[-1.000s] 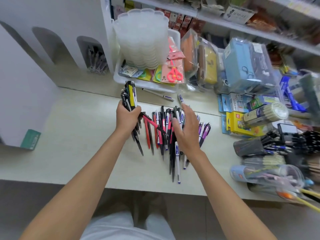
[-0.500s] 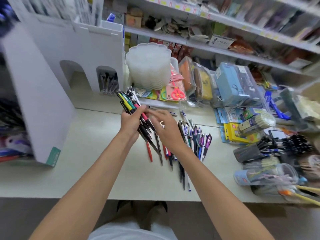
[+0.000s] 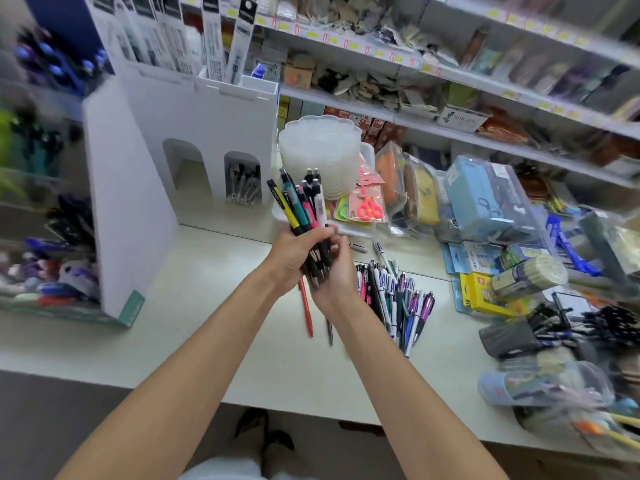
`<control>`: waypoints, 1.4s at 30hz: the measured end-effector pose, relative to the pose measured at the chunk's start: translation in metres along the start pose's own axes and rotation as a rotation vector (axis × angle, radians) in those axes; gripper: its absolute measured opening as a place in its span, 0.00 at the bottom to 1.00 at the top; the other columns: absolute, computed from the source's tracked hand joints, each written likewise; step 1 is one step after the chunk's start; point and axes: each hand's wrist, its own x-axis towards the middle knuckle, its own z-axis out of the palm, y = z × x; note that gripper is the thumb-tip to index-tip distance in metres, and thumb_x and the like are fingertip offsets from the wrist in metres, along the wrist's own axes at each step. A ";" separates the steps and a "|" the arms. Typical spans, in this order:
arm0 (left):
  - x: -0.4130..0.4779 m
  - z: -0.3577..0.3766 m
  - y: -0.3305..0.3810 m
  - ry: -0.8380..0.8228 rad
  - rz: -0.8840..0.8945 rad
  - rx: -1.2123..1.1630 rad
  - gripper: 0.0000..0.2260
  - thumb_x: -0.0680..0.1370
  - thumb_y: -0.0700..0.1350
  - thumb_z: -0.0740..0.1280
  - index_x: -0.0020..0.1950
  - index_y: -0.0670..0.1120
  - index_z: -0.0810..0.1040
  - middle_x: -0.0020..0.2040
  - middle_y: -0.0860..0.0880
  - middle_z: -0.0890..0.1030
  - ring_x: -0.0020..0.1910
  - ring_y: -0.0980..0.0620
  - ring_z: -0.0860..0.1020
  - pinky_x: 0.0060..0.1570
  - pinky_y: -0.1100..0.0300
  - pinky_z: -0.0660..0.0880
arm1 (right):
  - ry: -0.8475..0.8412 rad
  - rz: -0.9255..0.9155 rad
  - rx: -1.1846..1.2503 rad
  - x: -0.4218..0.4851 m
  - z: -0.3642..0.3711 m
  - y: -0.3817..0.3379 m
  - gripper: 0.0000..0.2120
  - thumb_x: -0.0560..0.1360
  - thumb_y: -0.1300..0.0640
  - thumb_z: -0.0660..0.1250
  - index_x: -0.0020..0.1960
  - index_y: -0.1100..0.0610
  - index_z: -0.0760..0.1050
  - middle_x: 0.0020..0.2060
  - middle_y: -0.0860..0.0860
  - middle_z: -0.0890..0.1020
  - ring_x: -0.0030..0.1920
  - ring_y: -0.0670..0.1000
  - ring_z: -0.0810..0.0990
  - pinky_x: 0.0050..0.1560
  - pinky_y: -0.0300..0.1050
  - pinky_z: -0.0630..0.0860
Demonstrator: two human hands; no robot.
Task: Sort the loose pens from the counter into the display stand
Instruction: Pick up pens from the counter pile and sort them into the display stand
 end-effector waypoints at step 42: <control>-0.107 -0.457 0.350 -0.201 0.133 0.452 0.09 0.79 0.41 0.67 0.56 0.38 0.78 0.45 0.44 0.86 0.40 0.51 0.83 0.35 0.60 0.78 | -0.116 -1.044 -0.817 -0.096 0.398 0.229 0.31 0.78 0.58 0.68 0.77 0.49 0.60 0.47 0.52 0.83 0.47 0.51 0.83 0.51 0.46 0.80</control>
